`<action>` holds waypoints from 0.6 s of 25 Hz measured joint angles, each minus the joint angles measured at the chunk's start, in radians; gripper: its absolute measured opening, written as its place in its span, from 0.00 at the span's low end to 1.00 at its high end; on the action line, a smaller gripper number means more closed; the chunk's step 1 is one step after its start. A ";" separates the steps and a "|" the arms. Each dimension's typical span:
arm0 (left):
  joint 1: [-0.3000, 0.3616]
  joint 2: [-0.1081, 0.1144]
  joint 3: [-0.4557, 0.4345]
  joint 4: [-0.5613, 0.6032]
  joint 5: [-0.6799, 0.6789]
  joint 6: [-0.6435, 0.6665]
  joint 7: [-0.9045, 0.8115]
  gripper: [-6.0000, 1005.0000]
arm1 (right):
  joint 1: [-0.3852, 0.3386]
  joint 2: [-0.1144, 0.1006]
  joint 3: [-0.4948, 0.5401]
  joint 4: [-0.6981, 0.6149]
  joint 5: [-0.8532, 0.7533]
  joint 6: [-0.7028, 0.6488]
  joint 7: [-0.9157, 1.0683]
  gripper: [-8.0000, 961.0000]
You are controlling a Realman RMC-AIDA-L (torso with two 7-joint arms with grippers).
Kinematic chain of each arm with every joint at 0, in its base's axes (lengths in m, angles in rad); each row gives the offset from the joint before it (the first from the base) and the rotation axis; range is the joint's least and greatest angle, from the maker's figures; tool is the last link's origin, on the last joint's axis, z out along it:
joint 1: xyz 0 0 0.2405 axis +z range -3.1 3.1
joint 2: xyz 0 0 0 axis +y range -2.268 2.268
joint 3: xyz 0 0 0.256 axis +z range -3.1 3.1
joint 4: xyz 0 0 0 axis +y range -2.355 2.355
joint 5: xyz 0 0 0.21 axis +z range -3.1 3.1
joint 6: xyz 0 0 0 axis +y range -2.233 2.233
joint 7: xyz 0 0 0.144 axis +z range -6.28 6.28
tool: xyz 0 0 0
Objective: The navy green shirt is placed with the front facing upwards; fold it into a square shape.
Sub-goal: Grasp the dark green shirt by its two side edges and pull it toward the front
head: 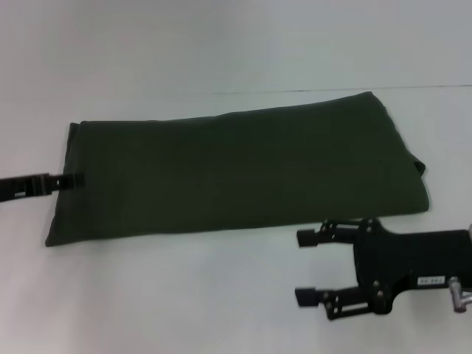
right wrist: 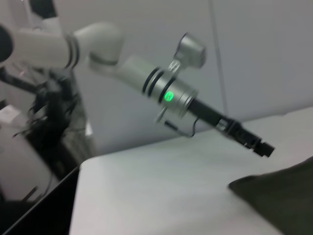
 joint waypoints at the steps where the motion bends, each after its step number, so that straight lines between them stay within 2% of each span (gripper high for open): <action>1: 0.000 0.001 0.000 0.018 0.029 0.030 -0.026 0.70 | 0.002 0.000 -0.015 0.000 -0.006 -0.001 0.000 0.91; 7: 0.001 0.007 -0.004 0.085 0.125 0.158 -0.103 0.70 | 0.014 0.002 -0.068 -0.002 -0.012 0.019 0.000 0.91; 15: 0.021 0.006 -0.021 0.084 0.197 0.157 -0.094 0.70 | 0.028 0.002 -0.070 0.003 -0.005 0.022 0.009 0.91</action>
